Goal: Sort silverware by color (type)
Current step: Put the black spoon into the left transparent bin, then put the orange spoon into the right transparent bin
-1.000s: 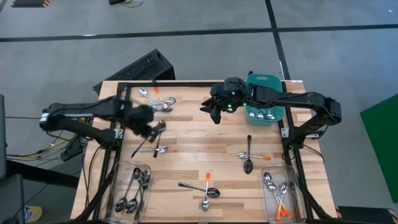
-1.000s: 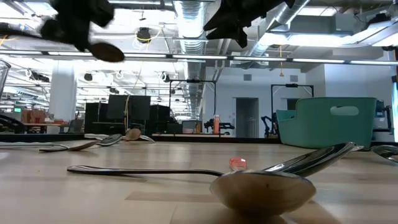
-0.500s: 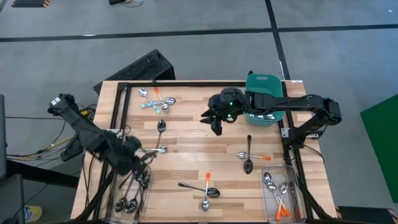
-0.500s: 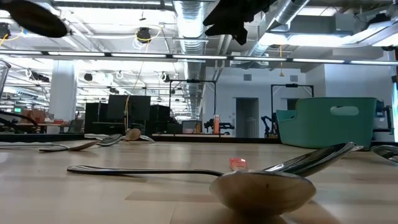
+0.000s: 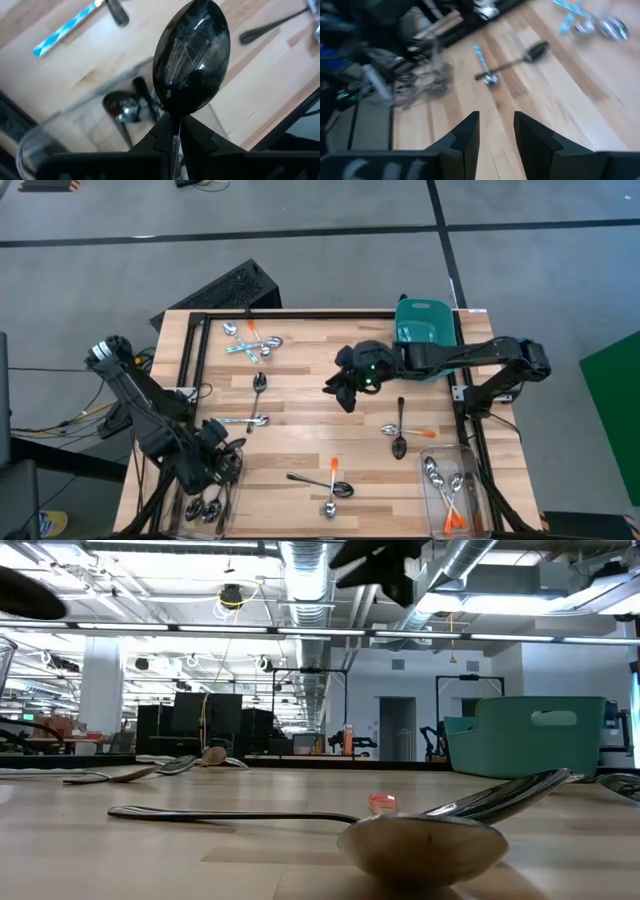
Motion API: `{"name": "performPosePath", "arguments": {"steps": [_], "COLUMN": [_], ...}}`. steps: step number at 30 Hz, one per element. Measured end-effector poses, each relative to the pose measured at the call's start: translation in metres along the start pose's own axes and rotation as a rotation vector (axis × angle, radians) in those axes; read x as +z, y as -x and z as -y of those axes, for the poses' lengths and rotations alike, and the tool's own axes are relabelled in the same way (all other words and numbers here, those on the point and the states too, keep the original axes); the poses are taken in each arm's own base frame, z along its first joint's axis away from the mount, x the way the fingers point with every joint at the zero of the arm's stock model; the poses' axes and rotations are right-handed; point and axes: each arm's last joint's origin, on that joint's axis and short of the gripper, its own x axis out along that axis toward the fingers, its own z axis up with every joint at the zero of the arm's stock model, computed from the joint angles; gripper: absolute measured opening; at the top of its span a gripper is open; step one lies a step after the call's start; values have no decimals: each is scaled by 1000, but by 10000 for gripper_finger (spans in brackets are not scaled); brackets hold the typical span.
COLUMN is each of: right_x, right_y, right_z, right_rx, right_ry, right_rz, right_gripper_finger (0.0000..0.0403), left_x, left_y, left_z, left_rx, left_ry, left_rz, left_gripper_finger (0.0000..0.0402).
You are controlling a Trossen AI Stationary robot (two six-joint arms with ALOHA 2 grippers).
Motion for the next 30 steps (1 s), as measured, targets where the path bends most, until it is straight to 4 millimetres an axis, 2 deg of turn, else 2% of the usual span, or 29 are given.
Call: {"name": "performPosePath", "arguments": {"steps": [4, 8, 12, 14, 17, 21, 25, 30], "right_x": [-14, -30, -51, -63, -87, -118, -143, -157], "right_y": [0, 1, -8, -20, -32, -53, -73, -94], "right_z": [-8, -17, -30, -40, -54, -75, -93, -115], "right_rx": [-82, -143, -185, -188, -224, -225, -259, -268], "right_ry": [-128, -358, -446, -497, -550, -627, -670, -708], "right_rz": [-47, -107, -196, -228, -297, -343, -390, -421], "right_gripper_finger": [145, 144, 144, 144, 144, 143, 143, 143], "left_x": [-16, -29, -35, -35, -34, -34, -34, -28], "left_y": [-2, 0, 2, 1, 1, -2, -5, 2], "left_z": [0, -4, -8, -7, -5, 0, 3, 8], "left_rx": [26, 54, 68, 58, 42, 10, -20, -136], "left_ry": [38, 103, 118, 133, 146, 206, 187, 85], "left_rz": [-43, -101, -99, -85, -69, -39, 12, 148], "left_gripper_finger": [11, 11, 12, 17, 39, 85, 129, 158]}}
